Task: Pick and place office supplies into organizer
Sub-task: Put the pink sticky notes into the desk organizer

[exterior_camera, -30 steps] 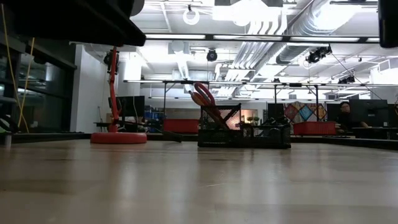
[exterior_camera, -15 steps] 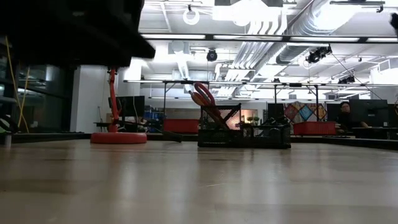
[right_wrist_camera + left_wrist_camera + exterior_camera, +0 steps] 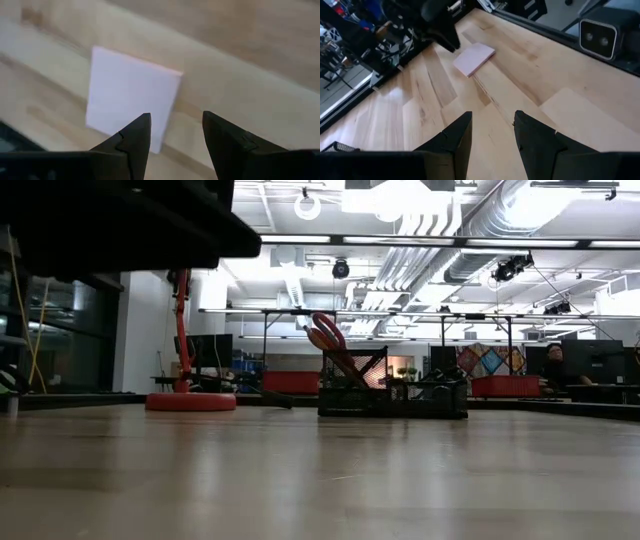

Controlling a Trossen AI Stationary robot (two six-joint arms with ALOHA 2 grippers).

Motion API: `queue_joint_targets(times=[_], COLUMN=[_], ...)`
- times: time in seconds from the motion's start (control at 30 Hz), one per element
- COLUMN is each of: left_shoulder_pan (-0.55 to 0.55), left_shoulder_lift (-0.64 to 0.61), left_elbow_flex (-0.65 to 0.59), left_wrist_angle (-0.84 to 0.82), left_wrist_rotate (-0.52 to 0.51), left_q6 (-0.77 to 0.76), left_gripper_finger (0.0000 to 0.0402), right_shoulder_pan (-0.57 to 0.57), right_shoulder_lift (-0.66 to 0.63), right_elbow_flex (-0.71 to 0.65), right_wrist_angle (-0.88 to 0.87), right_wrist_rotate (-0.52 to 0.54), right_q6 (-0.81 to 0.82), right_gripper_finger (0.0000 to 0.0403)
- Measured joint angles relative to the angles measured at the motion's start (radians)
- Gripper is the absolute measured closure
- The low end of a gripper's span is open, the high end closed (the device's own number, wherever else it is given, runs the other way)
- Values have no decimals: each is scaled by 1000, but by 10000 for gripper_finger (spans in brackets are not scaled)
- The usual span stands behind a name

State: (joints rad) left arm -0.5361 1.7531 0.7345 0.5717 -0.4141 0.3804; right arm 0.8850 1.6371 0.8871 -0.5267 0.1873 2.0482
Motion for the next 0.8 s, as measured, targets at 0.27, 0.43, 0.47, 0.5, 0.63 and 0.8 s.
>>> queue_joint_targets(times=[0.27, 0.43, 0.47, 0.5, 0.63, 0.8], left_shoulder_pan=[0, 0, 0, 0, 0, 0], left_shoulder_lift=[0, 0, 0, 0, 0, 0], left_elbow_flex=[0, 0, 0, 0, 0, 0], left_wrist_angle=[11, 11, 11, 10, 12, 17], left_wrist_rotate=[6, 65, 72, 75, 68, 63], left_q6=[-2, 4, 7, 8, 8, 8], left_gripper_finger=[268, 268, 268, 268, 268, 268], right_shoulder_pan=[10, 17, 18, 19, 10, -2], right_shoulder_lift=[63, 74, 75, 75, 79, 82], right_elbow_flex=[0, 2, 2, 1, -1, -2], right_wrist_angle=[85, 88, 94, 103, 166, 211], right_wrist_rotate=[-2, 5, 25, 40, 81, 155], right_q6=[-6, 2, -9, -23, -75, -140], right_gripper_finger=[233, 233, 233, 234, 235, 236])
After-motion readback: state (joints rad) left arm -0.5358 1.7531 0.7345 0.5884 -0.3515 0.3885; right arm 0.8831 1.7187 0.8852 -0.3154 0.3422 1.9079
